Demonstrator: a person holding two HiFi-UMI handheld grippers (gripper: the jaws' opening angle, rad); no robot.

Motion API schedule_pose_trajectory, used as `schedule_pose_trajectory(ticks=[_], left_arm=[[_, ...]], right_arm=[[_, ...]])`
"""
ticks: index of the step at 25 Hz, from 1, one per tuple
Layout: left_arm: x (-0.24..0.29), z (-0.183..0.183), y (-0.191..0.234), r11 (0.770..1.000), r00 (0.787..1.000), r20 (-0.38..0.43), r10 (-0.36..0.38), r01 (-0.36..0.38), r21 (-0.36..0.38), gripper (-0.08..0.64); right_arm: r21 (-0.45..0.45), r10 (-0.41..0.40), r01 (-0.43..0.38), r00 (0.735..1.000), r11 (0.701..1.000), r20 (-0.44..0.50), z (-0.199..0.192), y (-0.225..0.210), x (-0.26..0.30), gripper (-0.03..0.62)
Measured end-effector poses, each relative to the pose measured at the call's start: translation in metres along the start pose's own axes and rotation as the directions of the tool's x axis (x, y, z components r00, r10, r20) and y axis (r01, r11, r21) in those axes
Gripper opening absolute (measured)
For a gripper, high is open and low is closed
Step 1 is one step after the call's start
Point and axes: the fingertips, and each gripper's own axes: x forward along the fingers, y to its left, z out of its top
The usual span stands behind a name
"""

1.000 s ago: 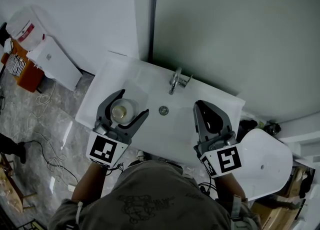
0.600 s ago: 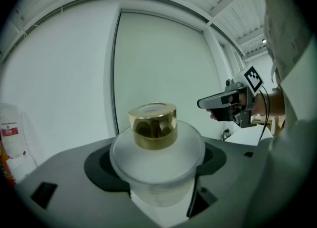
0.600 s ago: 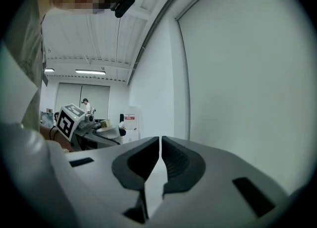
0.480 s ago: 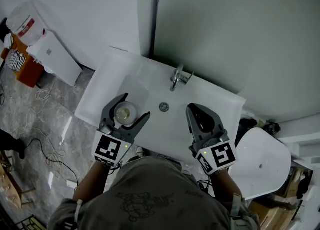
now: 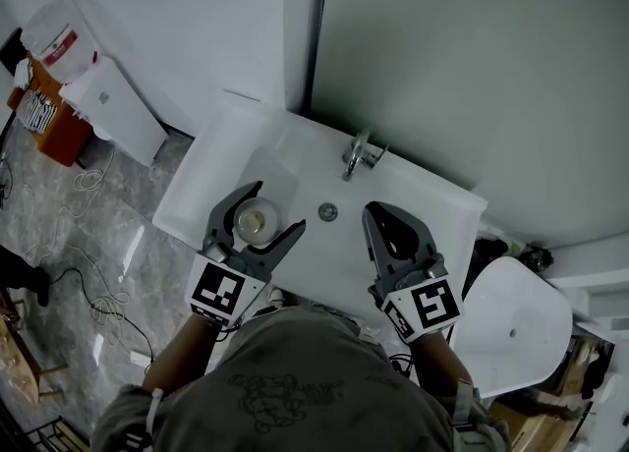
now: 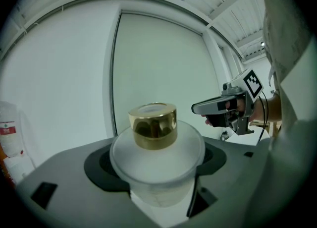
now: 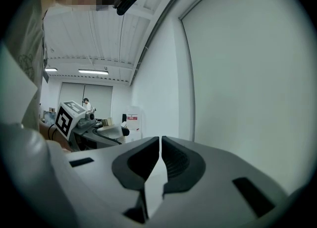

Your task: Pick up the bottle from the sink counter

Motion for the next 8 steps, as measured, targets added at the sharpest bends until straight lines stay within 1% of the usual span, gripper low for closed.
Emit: schedule_pose_trajectory(ticks=[3,8], left_arm=[[-0.0007,0.0013,0.0007,1.0,1.0,0.003,-0.003,0.003,0.003,0.351],[-0.0024,0.0043,0.0016,1.0,1.0,0.004,-0.006,0.006,0.012,0.351]], right_arm=[[-0.005,0.006,-0.006,1.0,1.0,0.001,0.0019,0.0024,0.0017,0.035],[-0.003,-0.006,0.006,1.0,1.0,0.003,0.0052,0.001,0.0002,0.035]])
